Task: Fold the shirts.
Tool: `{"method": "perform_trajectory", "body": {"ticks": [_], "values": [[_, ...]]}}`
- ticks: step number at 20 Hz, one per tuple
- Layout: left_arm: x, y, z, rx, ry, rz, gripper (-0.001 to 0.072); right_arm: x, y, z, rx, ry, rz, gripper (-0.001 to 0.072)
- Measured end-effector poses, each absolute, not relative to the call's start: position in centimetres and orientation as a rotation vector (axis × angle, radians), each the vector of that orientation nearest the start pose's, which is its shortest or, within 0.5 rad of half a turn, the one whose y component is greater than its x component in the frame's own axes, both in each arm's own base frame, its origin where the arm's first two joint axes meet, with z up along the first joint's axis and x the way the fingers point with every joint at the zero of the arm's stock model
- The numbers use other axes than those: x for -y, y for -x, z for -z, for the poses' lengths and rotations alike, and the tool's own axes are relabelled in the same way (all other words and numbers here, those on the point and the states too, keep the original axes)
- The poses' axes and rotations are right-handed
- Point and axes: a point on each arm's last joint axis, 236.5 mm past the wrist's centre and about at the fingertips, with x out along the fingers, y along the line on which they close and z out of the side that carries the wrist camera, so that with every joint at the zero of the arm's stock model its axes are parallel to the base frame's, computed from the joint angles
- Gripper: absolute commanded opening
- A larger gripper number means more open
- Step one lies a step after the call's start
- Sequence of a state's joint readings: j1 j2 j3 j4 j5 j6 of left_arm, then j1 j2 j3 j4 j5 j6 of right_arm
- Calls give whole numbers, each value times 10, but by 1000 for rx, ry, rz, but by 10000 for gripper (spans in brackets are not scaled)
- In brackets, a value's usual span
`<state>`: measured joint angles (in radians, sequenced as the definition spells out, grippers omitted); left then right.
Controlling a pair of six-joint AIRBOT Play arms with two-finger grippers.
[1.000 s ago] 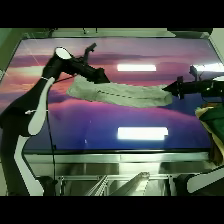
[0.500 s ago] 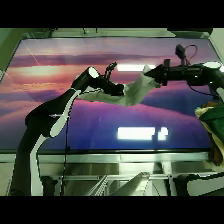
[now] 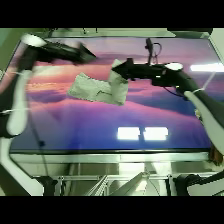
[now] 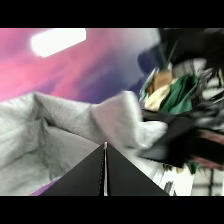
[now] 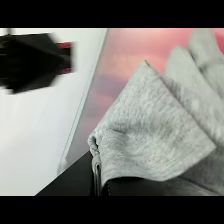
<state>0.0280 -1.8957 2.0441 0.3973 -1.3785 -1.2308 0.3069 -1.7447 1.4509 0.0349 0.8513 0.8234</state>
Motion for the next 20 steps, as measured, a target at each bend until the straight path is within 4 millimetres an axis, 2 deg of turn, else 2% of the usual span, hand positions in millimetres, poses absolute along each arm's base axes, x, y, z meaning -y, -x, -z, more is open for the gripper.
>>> {"method": "perform_trajectory", "body": {"ticks": [2,3,4,5,6,7,8,9,10,13,14,16,18,20], "values": [[135,-520,-213,-777,630,916,13,-391,-502,-92,-697,-758,-964,43],[110,-514,-229,-740,629,884,14,-419,-507,-81,-680,-709,-966,438],[87,-506,-243,-708,627,853,13,-448,-510,-71,-663,-673,-979,699],[71,-497,-254,-686,625,831,14,-474,-510,-63,-653,-659,-997,683],[58,-489,-262,-668,625,808,14,-499,-507,-55,-654,-655,-1019,548],[49,-482,-266,-655,625,791,14,-518,-500,-46,-664,-657,-1037,294],[44,-475,-268,-651,625,779,14,-528,-496,-41,-673,-664,-1045,201],[40,-470,-268,-648,625,773,14,-533,-494,-38,-675,-659,-1051,197],[39,-466,-266,-650,629,772,14,-532,-494,-39,-674,-656,-1055,6],[43,-459,-252,-680,649,775,14,-506,-497,-62,-680,-620,-1111,11],[46,-457,-245,-695,655,783,14,-489,-500,-72,-692,-599,-1123,11],[51,-455,-234,-717,665,793,14,-450,-505,-77,-766,-543,-1111,11],[55,-451,-224,-740,669,809,14,-402,-502,-61,-918,-472,-1066,11],[58,-447,-217,-760,672,824,14,-355,-492,-34,-1084,-437,-1007,12]]}}
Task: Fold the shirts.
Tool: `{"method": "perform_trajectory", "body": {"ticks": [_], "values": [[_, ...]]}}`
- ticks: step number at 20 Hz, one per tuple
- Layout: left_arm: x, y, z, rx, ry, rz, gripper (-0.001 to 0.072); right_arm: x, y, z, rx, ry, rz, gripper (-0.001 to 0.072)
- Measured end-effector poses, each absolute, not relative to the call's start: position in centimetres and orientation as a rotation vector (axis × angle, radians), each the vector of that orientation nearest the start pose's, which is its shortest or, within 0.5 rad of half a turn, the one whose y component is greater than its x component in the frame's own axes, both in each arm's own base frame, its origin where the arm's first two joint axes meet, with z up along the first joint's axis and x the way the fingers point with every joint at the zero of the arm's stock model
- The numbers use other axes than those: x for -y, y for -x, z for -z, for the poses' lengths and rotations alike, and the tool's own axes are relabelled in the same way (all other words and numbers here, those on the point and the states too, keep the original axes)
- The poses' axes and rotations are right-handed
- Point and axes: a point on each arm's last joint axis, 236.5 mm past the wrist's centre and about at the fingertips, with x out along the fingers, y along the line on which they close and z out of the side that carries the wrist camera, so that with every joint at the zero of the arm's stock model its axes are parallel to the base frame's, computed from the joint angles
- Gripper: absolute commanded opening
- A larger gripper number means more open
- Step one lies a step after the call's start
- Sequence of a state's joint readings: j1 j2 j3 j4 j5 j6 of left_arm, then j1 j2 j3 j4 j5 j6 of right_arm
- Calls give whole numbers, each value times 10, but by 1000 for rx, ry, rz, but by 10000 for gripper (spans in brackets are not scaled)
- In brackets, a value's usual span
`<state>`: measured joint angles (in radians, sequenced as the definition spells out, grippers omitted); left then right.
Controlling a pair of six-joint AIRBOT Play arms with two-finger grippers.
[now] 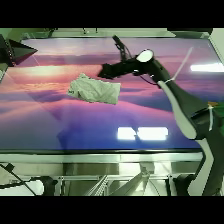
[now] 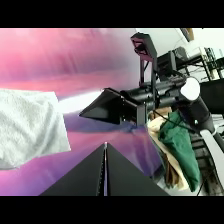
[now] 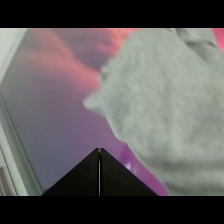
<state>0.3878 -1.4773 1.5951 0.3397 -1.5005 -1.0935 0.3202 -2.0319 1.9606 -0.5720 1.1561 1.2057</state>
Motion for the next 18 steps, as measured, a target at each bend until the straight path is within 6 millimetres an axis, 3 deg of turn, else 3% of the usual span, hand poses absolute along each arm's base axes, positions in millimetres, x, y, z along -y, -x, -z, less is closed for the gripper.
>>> {"method": "perform_trajectory", "body": {"ticks": [2,3,4,5,8,10,13,16,17,18], "values": [[60,-442,-211,-779,670,842,14,-317,-486,-12,-1199,-469,-934,25],[62,-440,-208,-786,668,851,14,-303,-483,0,-1240,-506,-892,168],[63,-437,-207,-795,667,861,14,-293,-480,11,-1274,-533,-861,608],[64,-436,-206,-797,663,867,14,-284,-478,23,-1307,-566,-824,706],[65,-433,-204,-803,655,881,14,-271,-485,59,-1347,-654,-714,706],[65,-433,-204,-801,649,884,14,-273,-488,76,-1361,-722,-681,706],[65,-432,-203,-801,646,888,14,-288,-492,91,-1363,-826,-658,705],[66,-431,-203,-800,640,892,14,-317,-492,102,-1358,-907,-658,697],[66,-431,-203,-798,636,894,14,-330,-492,103,-1345,-937,-670,633],[66,-431,-203,-797,635,894,14,-343,-491,103,-1323,-951,-690,259]]}}
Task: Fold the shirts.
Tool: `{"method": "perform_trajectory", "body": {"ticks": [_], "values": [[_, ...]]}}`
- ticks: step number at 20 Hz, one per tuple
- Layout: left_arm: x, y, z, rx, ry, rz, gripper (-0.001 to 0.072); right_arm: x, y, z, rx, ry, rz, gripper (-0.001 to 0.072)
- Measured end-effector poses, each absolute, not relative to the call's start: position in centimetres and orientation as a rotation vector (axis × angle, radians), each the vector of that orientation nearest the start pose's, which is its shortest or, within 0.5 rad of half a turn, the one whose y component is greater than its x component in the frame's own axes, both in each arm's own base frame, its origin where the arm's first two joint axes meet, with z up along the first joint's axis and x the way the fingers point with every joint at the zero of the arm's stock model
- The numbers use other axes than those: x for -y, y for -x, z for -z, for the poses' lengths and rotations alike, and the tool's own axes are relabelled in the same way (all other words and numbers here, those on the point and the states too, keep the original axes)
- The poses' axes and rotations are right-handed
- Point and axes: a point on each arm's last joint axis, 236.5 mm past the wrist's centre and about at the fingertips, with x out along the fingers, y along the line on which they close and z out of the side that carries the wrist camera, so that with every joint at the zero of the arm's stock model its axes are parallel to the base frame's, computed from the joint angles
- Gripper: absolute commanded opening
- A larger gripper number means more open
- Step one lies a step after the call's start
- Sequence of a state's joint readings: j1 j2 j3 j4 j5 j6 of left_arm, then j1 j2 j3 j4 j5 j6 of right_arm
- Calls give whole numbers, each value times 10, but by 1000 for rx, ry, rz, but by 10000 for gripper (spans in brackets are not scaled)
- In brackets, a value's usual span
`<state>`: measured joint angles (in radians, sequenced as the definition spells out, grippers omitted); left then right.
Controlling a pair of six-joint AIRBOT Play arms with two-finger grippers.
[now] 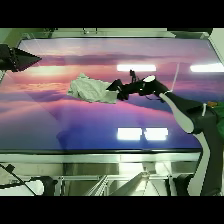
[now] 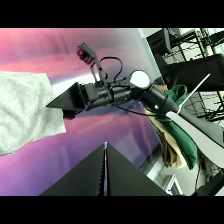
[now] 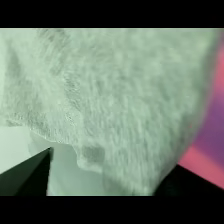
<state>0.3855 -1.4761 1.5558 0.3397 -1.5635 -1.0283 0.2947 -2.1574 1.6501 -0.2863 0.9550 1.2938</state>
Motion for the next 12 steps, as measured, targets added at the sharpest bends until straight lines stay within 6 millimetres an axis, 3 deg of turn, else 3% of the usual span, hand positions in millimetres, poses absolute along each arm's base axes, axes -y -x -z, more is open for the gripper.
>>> {"method": "perform_trajectory", "body": {"ticks": [1,4,7,9,10,12], "values": [[66,-431,-203,-796,634,895,14,-355,-493,99,-1290,-973,-720,11],[66,-431,-203,-795,630,897,14,-381,-507,68,-1166,-1059,-806,11],[67,-429,-203,-801,629,905,14,-383,-528,-10,-1001,-1093,-922,11],[67,-427,-203,-807,628,912,14,-361,-543,-78,-860,-1063,-971,12],[68,-425,-203,-811,627,918,14,-340,-551,-123,-766,-1028,-985,11],[69,-424,-203,-815,626,923,14,-286,-562,-189,-629,-920,-929,11]]}}
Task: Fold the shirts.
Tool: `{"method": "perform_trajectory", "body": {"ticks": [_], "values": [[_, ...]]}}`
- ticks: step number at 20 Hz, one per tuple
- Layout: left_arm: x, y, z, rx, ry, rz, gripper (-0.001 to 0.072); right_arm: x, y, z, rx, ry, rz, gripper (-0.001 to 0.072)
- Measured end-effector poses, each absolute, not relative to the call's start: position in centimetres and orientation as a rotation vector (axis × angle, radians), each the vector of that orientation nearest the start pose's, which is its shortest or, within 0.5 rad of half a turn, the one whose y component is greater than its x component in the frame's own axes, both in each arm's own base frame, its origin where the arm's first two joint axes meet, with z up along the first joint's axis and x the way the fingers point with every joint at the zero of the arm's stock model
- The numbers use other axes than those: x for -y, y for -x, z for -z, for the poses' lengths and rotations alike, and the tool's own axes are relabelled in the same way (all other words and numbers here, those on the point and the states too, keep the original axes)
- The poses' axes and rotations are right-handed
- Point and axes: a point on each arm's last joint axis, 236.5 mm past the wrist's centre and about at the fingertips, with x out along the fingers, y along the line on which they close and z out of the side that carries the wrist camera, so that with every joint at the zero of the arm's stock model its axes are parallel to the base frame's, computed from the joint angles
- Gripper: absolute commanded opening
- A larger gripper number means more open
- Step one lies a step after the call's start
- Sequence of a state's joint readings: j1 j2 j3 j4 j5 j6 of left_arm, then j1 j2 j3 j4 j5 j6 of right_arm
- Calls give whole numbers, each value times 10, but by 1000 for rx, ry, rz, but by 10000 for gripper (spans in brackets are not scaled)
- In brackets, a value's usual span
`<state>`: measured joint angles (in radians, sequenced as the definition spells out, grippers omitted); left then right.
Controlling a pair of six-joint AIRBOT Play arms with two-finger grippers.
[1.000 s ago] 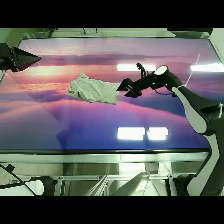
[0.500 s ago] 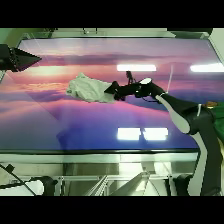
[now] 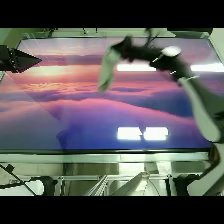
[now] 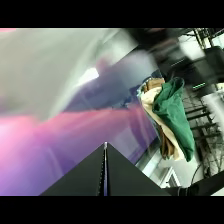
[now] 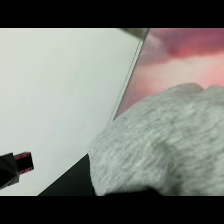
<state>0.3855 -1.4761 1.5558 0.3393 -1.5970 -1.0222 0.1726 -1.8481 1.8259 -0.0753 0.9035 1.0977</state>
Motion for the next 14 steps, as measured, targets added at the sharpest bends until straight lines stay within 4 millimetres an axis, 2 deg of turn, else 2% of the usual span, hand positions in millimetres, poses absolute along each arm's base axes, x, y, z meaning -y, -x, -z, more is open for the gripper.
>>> {"method": "perform_trajectory", "body": {"ticks": [1,3,5,7,8,10,12,14], "values": [[69,-424,-203,-816,626,924,14,-252,-566,-213,-585,-870,-862,11],[69,-423,-203,-818,625,926,14,-161,-569,-257,-516,-805,-671,12],[69,-423,-203,-818,625,927,14,-71,-560,-269,-517,-787,-472,12],[69,-423,-203,-820,625,928,13,23,-535,-266,-554,-802,-255,12],[69,-422,-203,-821,625,930,14,65,-516,-259,-589,-809,-148,12],[69,-422,-203,-825,632,927,14,131,-467,-240,-685,-793,58,11],[69,-422,-203,-827,636,925,14,185,-410,-228,-769,-749,276,11],[69,-422,-203,-829,638,924,14,230,-341,-208,-890,-739,501,11]]}}
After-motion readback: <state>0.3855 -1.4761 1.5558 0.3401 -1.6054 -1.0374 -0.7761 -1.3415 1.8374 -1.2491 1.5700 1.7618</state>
